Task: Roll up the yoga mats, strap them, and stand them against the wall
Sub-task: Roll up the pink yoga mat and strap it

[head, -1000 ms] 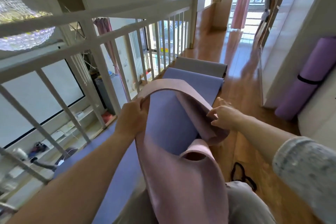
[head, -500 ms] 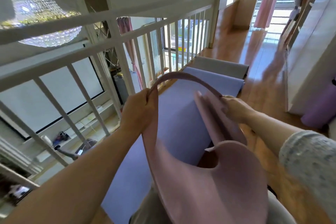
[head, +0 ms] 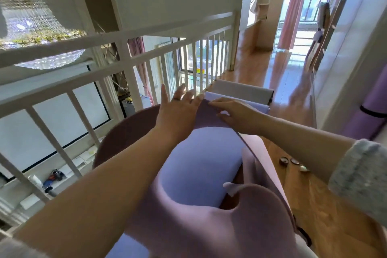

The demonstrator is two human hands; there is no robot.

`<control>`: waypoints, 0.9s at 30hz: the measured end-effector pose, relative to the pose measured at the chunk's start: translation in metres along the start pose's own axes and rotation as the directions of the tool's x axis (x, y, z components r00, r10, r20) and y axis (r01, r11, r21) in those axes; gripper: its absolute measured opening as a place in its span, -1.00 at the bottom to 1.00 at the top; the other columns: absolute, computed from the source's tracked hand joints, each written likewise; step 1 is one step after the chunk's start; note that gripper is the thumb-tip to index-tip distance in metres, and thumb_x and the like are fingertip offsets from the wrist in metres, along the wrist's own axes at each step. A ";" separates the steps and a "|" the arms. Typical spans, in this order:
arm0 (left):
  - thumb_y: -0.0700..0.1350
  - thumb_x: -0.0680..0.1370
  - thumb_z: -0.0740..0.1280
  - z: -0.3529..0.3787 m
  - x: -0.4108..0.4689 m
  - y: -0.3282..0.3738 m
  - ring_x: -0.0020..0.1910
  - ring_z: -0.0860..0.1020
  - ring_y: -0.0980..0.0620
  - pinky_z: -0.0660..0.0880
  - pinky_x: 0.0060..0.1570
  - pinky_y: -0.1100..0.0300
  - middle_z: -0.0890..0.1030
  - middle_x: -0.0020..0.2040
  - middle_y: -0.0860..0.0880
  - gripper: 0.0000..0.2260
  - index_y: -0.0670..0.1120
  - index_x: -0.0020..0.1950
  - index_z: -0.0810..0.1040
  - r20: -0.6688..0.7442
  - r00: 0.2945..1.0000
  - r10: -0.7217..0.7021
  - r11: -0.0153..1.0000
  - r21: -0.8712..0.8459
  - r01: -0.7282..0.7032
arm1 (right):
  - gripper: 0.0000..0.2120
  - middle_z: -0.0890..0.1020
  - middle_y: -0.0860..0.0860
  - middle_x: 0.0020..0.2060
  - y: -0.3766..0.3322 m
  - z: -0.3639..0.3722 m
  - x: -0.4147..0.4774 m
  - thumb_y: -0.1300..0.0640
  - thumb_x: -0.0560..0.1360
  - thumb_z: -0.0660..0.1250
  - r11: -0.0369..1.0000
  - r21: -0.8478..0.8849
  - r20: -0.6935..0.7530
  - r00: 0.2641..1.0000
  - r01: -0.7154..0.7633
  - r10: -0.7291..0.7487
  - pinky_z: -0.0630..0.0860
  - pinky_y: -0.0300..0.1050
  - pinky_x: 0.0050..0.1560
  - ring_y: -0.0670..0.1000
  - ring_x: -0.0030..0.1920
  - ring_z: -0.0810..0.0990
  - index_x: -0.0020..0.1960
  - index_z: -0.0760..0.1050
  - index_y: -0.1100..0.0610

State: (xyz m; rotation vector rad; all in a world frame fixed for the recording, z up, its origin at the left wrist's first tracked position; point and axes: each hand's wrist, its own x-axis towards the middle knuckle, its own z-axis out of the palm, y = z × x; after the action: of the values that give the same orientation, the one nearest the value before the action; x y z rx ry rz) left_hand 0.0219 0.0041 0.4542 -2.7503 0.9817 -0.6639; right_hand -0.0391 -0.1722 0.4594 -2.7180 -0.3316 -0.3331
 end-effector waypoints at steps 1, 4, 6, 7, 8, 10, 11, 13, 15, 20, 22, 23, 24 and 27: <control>-0.01 0.61 0.22 0.004 0.003 0.003 0.49 0.20 -0.12 -0.03 0.42 -0.27 0.31 0.48 -0.02 -0.49 0.08 0.54 0.14 0.019 1.000 0.001 1.000 0.000 -0.001 | -0.70 0.57 0.07 0.20 -0.002 0.004 -0.004 0.22 0.58 0.27 1.000 0.014 0.014 0.999 0.028 -0.028 0.36 -0.30 0.16 0.00 0.17 0.51 0.31 0.50 0.15; -0.12 0.64 0.13 0.010 0.007 0.009 0.18 0.55 -0.12 0.42 0.15 -0.03 0.55 0.21 -0.04 -0.71 0.03 0.34 0.44 0.058 0.997 -0.058 0.995 -0.076 0.062 | -0.59 0.49 0.03 0.32 0.001 0.016 -0.020 0.24 0.57 0.28 0.999 0.028 0.078 0.997 0.023 -0.026 0.35 -0.16 0.29 0.00 0.28 0.45 0.41 0.40 0.08; -0.17 0.63 0.10 0.015 0.006 0.014 0.11 0.57 -0.14 0.48 0.04 -0.02 0.57 0.15 -0.08 -0.72 -0.01 0.27 0.50 0.053 0.991 -0.127 0.972 -0.194 0.135 | -0.48 0.43 0.02 0.38 0.008 0.021 -0.035 0.19 0.54 0.35 0.996 0.073 0.055 0.998 -0.044 0.040 0.38 -0.09 0.32 0.03 0.31 0.44 0.46 0.31 0.05; -0.18 0.62 0.11 0.018 0.005 0.015 0.10 0.57 -0.16 0.48 0.03 -0.02 0.58 0.13 -0.10 -0.72 -0.04 0.25 0.52 0.044 0.985 -0.168 0.947 -0.269 0.174 | -0.41 0.39 0.02 0.40 0.011 0.024 -0.044 0.14 0.51 0.40 0.992 0.086 0.020 0.996 -0.089 0.088 0.40 -0.08 0.31 0.04 0.30 0.45 0.47 0.26 0.04; -0.19 0.62 0.11 0.020 0.004 0.015 0.09 0.57 -0.18 0.47 0.03 -0.03 0.58 0.11 -0.13 -0.73 -0.07 0.22 0.53 0.028 0.976 -0.214 0.915 -0.344 0.211 | -0.34 0.36 0.03 0.42 0.017 0.027 -0.055 0.08 0.47 0.44 0.986 0.081 -0.002 0.989 -0.147 0.148 0.41 -0.08 0.29 0.06 0.30 0.45 0.47 0.22 0.03; -0.19 0.62 0.11 0.019 0.004 0.013 0.08 0.56 -0.21 0.46 0.04 -0.03 0.59 0.09 -0.17 -0.74 -0.12 0.20 0.54 0.014 0.952 -0.305 0.843 -0.461 0.277 | -0.25 0.35 0.04 0.42 0.032 0.034 -0.075 -0.01 0.42 0.49 0.953 -0.011 0.007 0.953 -0.303 0.303 0.44 -0.06 0.25 0.09 0.29 0.47 0.47 0.18 0.03; -0.19 0.62 0.11 0.016 0.005 0.010 0.08 0.55 -0.23 0.45 0.03 -0.03 0.60 0.09 -0.19 -0.74 -0.14 0.20 0.54 0.008 0.940 -0.342 0.811 -0.503 0.299 | -0.24 0.39 0.06 0.38 0.042 0.039 -0.084 -0.05 0.40 0.49 0.915 -0.082 0.040 0.916 -0.395 0.399 0.48 -0.05 0.22 0.10 0.25 0.49 0.46 0.19 0.03; -0.19 0.62 0.11 0.010 0.008 0.006 0.08 0.53 -0.23 0.41 -0.02 0.01 0.59 0.09 -0.21 -0.74 -0.15 0.19 0.55 -0.007 0.921 -0.389 0.761 -0.566 0.317 | -0.30 0.51 0.06 0.20 0.055 0.048 -0.095 -0.08 0.41 0.46 0.790 -0.122 0.154 0.774 -0.601 0.614 0.58 -0.06 0.07 0.07 0.09 0.55 0.43 0.24 0.06; -0.20 0.61 0.12 0.004 0.010 0.005 0.08 0.53 -0.22 0.35 -0.07 0.07 0.59 0.09 -0.20 -0.75 -0.15 0.16 0.55 -0.020 0.913 -0.407 0.737 -0.598 0.315 | -0.41 0.52 0.05 0.05 0.062 0.052 -0.100 -0.04 0.47 0.38 0.660 -0.141 0.313 0.599 -0.738 0.737 0.62 -0.12 -0.15 0.05 -0.05 0.59 0.39 0.26 0.13; -0.22 0.61 0.11 -0.001 0.007 -0.019 0.10 0.51 -0.23 0.29 -0.08 0.07 0.56 0.09 -0.21 -0.77 -0.19 0.13 0.52 -0.022 0.849 -0.527 0.675 -0.618 0.403 | -0.79 0.63 0.15 -0.09 0.088 0.037 -0.113 0.22 0.54 0.26 0.561 -0.251 0.369 0.457 -0.789 0.809 0.65 -0.06 -0.30 0.11 -0.22 0.70 0.15 0.49 0.24; -0.19 0.63 0.10 0.000 0.002 -0.030 0.08 0.50 -0.24 0.27 -0.10 0.07 0.55 0.06 -0.23 -0.78 -0.21 0.09 0.51 -0.001 0.854 -0.520 0.691 -0.588 0.420 | -0.91 0.63 0.12 -0.21 0.094 0.019 -0.108 0.24 0.54 0.28 0.564 -0.098 0.226 0.534 -0.820 0.815 0.56 -0.22 -0.45 0.04 -0.33 0.66 0.00 0.53 0.24; -0.16 0.64 0.09 0.002 0.001 -0.035 0.08 0.51 -0.25 0.28 -0.09 0.07 0.54 0.06 -0.25 -0.77 -0.22 0.10 0.50 0.039 0.860 -0.509 0.690 -0.578 0.435 | -0.93 0.62 0.08 -0.24 0.093 0.007 -0.101 0.23 0.51 0.33 0.587 -0.026 0.144 0.578 -0.809 0.803 0.50 -0.28 -0.46 0.00 -0.34 0.63 -0.04 0.52 0.23; -0.13 0.64 0.09 0.006 0.002 -0.038 0.08 0.51 -0.25 0.31 -0.09 0.05 0.54 0.08 -0.25 -0.76 -0.22 0.13 0.49 0.100 0.870 -0.484 0.690 -0.568 0.449 | -0.90 0.61 0.07 -0.21 0.093 -0.004 -0.094 0.23 0.49 0.38 0.607 0.027 0.082 0.607 -0.794 0.790 0.49 -0.31 -0.39 0.01 -0.30 0.61 -0.03 0.50 0.21; -0.01 0.48 0.23 0.010 0.005 -0.044 0.12 0.52 -0.24 0.47 0.04 -0.03 0.49 0.23 -0.23 -0.58 -0.13 0.31 0.41 0.368 0.853 -0.369 0.712 -0.479 0.514 | -0.73 0.60 0.23 0.04 0.078 -0.030 -0.067 0.26 0.53 0.30 0.601 0.257 0.020 0.627 -0.756 0.779 0.61 -0.09 -0.12 0.19 -0.04 0.63 0.23 0.46 0.26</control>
State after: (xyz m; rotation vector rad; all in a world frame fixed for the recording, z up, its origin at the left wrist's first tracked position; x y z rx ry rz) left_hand 0.0547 0.0346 0.4596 -3.5392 0.4935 -0.0418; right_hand -0.0860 -0.2664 0.4411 -2.3026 0.7913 -0.1434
